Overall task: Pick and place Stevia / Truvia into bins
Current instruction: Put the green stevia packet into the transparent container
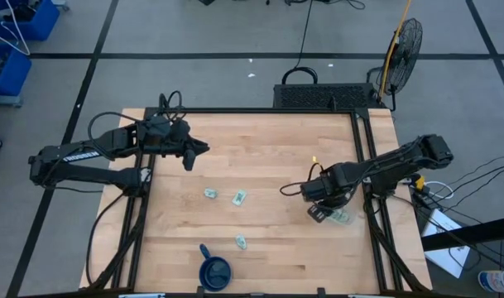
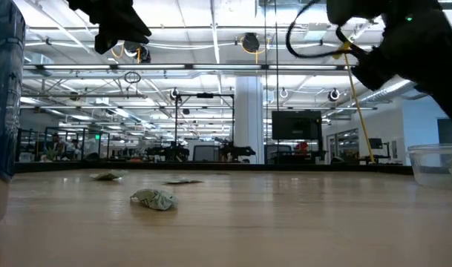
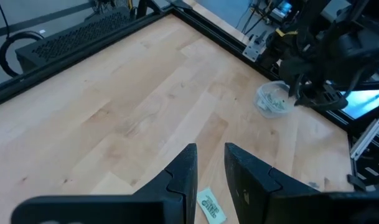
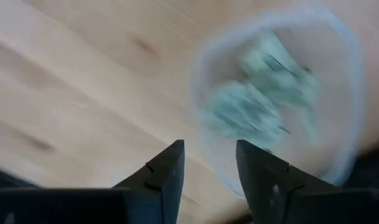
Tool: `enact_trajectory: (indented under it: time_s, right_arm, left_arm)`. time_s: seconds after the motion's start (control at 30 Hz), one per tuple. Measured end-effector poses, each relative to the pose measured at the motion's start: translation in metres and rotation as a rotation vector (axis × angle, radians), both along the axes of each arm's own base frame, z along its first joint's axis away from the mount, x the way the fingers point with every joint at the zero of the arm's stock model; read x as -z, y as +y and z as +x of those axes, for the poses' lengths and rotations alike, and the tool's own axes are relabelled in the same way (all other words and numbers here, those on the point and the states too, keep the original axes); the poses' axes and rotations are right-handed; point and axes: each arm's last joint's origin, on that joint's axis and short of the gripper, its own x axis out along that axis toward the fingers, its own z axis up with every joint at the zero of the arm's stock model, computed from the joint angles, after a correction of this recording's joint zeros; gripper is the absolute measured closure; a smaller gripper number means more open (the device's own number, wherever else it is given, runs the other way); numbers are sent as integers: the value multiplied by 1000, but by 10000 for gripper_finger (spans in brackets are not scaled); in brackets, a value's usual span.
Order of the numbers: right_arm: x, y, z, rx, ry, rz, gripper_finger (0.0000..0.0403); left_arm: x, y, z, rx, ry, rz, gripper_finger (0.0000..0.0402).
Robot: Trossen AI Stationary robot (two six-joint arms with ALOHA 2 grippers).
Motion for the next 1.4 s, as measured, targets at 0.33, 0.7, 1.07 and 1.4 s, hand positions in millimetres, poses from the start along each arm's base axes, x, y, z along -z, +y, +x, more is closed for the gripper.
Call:
enact_trajectory:
  time_s: [0.33, 0.7, 1.07, 1.4]
  right_arm:
    - [-49, -12, 25, 51, -713, -159, 268]
    - [-92, -34, 59, -162, -1298, -466, 268]
    - [-92, -59, 83, -295, -1421, -704, 268]
    - [-60, -75, 107, -348, -1340, -721, 268]
  left_arm:
    - [-5, 1, 3, 15, -41, 101, 316]
    - [-20, 3, 8, -24, -204, 112, 316]
    - [-26, 6, 12, -67, -253, 210, 316]
    - [-4, 11, 43, -25, -162, 129, 316]
